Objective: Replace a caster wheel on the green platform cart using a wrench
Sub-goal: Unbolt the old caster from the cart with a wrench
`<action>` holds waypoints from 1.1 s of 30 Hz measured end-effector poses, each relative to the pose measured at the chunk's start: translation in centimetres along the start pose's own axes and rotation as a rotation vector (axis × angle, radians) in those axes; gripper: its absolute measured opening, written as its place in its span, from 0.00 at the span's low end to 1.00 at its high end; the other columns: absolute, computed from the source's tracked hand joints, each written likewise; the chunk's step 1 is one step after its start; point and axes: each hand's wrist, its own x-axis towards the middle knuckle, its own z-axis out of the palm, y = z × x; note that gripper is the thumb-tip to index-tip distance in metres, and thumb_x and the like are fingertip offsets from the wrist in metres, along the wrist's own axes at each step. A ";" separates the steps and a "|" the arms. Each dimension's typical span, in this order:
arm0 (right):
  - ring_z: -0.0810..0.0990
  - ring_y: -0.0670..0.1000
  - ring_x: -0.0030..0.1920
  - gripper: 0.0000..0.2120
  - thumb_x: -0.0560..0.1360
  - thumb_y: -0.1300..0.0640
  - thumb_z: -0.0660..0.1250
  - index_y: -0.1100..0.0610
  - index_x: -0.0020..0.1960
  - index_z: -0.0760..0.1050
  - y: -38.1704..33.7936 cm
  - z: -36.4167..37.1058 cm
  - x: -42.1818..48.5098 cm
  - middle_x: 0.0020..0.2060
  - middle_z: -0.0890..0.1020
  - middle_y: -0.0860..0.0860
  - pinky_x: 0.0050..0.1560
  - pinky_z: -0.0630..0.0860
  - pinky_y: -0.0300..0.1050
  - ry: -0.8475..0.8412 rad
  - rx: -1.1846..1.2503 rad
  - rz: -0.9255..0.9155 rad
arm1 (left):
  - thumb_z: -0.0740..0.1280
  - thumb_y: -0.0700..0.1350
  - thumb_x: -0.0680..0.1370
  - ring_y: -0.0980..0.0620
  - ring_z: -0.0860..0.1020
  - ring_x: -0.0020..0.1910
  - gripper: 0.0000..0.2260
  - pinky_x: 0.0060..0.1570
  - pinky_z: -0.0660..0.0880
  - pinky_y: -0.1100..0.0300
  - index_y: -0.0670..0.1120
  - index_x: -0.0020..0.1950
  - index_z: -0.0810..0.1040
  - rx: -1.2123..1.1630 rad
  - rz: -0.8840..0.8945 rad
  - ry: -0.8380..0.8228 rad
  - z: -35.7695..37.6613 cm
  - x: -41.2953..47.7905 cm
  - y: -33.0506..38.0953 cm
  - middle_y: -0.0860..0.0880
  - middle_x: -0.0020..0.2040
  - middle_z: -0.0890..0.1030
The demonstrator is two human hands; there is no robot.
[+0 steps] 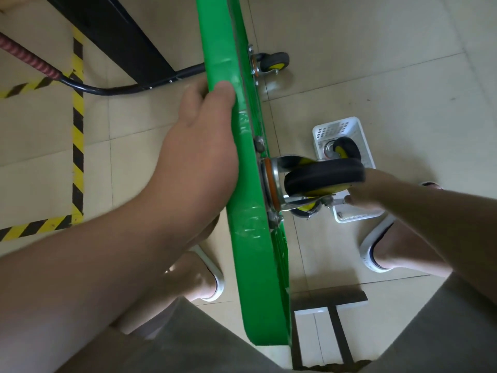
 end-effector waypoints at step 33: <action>0.85 0.51 0.46 0.22 0.82 0.40 0.58 0.53 0.47 0.83 -7.6 -16.3 -12.7 0.43 0.87 0.49 0.54 0.80 0.56 0.391 0.496 -0.501 | 0.56 0.54 0.86 0.51 0.79 0.40 0.13 0.38 0.76 0.54 0.58 0.69 0.73 -0.081 0.067 -0.086 0.0 0.1 -0.1 0.49 0.46 0.80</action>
